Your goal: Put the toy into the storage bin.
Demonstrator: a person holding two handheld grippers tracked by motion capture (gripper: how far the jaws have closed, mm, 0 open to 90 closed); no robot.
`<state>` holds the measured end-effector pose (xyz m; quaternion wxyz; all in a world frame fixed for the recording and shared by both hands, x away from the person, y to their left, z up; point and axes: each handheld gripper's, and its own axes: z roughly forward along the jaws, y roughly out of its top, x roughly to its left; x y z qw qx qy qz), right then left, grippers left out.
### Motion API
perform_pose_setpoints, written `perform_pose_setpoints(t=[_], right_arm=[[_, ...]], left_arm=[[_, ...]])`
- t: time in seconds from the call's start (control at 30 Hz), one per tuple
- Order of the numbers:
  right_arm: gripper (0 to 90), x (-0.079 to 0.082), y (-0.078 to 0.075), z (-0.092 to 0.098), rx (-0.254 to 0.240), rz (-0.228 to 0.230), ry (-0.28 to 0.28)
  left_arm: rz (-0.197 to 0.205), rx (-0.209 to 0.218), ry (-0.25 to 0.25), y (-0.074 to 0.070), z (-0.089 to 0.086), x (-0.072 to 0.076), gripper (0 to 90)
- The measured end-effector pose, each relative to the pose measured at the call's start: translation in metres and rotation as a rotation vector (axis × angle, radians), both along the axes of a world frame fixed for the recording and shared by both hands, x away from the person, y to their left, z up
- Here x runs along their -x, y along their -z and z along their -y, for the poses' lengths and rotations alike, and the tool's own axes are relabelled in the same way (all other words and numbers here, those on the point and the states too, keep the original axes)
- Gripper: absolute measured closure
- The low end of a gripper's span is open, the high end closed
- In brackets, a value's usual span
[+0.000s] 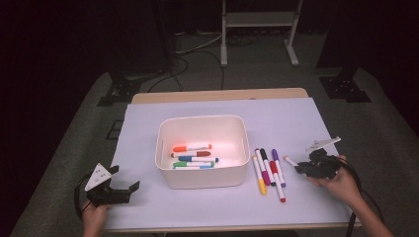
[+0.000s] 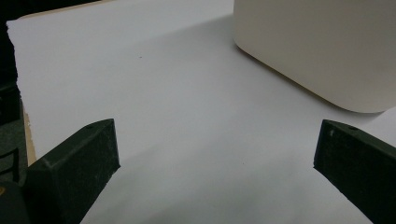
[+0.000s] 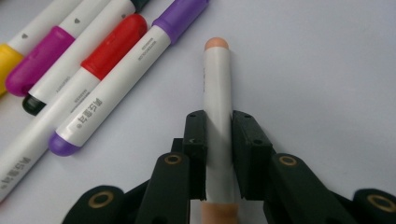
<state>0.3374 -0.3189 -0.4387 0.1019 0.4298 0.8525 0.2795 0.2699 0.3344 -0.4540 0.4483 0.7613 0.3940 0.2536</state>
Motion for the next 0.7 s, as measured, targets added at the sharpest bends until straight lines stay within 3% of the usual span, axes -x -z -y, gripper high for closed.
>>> perform_pose_setpoints(t=[0.23, 0.5, 0.7], right_arm=[[75.7, 0.001, -0.012, 0.001, -0.089, -0.022, -0.009], [75.7, 0.003, -0.06, -0.016, -0.178, 0.017, -0.095], [75.6, 0.004, -0.097, -0.036, -0.213, 0.05, -0.175]], left_arm=[[-0.002, 0.0, -0.001, 0.0, 0.0, 0.0, 0.0], [0.001, 0.001, 0.0, 0.0, 0.0, 0.0, 0.0], [-0.002, 0.002, 0.002, 0.0, 0.0, 0.0, 0.0]])
